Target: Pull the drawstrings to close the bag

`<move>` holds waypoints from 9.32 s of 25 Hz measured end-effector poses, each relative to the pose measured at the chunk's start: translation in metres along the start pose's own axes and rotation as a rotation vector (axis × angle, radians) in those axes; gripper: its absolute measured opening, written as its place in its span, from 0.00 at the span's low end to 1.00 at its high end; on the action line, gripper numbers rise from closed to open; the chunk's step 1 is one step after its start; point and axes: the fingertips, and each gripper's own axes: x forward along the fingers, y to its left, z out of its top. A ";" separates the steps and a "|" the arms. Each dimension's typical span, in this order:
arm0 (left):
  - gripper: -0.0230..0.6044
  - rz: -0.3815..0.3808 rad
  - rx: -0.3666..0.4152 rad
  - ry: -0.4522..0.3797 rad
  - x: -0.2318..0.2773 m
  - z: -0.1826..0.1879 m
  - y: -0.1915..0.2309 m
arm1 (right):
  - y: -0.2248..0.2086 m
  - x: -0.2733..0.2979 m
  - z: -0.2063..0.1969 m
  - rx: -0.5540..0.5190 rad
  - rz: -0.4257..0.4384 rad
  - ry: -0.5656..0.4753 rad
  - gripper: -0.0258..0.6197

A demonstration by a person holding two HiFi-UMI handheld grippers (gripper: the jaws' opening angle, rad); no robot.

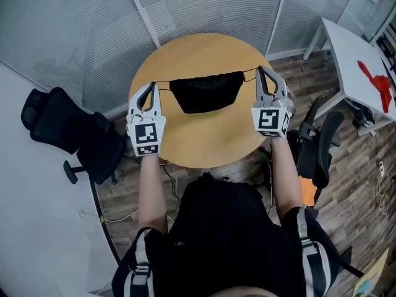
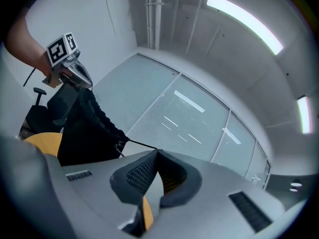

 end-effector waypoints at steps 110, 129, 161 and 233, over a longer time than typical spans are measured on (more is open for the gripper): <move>0.06 0.169 -0.298 0.187 -0.002 -0.160 0.148 | 0.023 0.062 -0.049 0.188 -0.160 0.238 0.13; 0.06 0.004 -0.449 0.241 0.086 -0.227 0.165 | 0.053 0.139 -0.092 0.168 -0.088 0.358 0.13; 0.06 -0.148 -0.686 0.768 -0.063 -0.425 -0.042 | 0.232 -0.057 -0.319 0.457 0.299 0.905 0.13; 0.06 -0.541 -0.728 0.134 -0.227 -0.227 -0.087 | 0.292 -0.217 -0.058 0.730 0.614 0.251 0.13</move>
